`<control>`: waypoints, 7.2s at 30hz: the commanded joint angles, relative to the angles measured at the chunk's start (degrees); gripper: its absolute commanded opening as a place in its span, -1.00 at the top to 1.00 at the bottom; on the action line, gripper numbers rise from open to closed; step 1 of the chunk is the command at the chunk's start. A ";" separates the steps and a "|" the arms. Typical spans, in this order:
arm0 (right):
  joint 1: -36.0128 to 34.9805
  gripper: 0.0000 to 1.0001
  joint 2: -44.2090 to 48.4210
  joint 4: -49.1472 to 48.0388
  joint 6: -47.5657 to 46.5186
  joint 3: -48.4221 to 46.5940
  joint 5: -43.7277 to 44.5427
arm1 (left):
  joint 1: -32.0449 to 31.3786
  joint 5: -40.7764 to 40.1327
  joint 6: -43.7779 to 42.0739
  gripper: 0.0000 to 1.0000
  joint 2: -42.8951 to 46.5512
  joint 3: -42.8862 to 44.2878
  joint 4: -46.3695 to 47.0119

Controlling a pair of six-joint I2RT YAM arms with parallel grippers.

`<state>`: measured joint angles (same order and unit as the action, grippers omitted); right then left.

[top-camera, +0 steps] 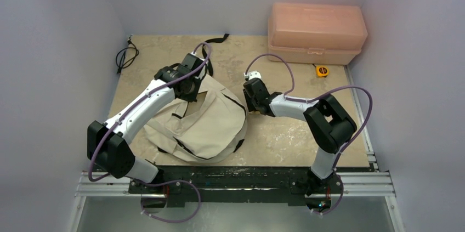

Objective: Pack the student bag
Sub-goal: Pick up the stationery from the center of the board, then place the stationery in the student bag.

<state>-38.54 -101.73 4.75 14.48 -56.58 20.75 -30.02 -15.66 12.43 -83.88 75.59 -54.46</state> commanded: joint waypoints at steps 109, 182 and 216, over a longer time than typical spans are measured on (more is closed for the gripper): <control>-7.33 -0.40 -3.21 -27.29 30.78 -6.06 -49.09 | 0.93 6.95 0.15 1.00 3.73 -0.64 2.10; -10.42 1.00 -4.94 -48.05 63.02 -2.78 -19.86 | 0.97 9.42 0.06 1.00 4.14 -0.91 2.50; -11.20 0.10 7.09 -29.25 28.20 -0.32 -23.12 | 0.93 8.63 1.05 0.79 5.80 -1.47 3.24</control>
<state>-49.95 -100.92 -28.97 55.37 -57.58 -2.96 -28.69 -7.79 12.86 -81.52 74.15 -53.17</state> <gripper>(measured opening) 0.436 0.038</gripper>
